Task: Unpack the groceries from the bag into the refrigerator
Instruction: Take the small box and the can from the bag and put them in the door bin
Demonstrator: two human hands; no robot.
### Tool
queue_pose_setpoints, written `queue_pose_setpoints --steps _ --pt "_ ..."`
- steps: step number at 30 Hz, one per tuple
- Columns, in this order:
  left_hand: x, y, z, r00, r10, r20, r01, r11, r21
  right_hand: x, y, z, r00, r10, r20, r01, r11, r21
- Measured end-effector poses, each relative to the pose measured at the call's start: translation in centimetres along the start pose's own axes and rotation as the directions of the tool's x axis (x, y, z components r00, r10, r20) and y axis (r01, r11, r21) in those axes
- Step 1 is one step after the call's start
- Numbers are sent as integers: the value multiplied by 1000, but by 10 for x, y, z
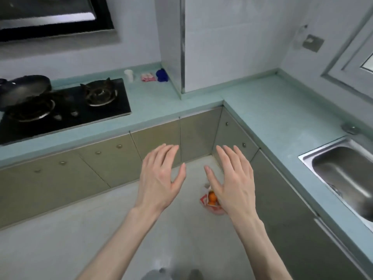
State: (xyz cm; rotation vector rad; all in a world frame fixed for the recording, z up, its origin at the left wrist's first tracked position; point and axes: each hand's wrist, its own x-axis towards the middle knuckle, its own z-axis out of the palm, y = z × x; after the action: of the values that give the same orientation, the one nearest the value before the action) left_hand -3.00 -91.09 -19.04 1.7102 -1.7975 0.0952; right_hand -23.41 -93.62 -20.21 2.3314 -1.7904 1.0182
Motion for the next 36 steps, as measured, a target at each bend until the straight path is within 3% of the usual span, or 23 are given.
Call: queue_pose_setpoints --steps 11,19,28,36 --pt "34 10 108 961 111 252 -87 991 -105 -12 90 40 969 240 51 -237 970 -60" --pt "53 -6 197 927 164 336 -110 978 -175 -22 127 92 929 355 107 -347 934 -86" --pt "25 -45 352 864 137 485 -51 981 -186 -58 209 212 874 429 229 -411 903 -124" --pt "-56 -77 507 811 124 572 12 974 -228 -118 301 347 848 439 296 -423 898 -120"
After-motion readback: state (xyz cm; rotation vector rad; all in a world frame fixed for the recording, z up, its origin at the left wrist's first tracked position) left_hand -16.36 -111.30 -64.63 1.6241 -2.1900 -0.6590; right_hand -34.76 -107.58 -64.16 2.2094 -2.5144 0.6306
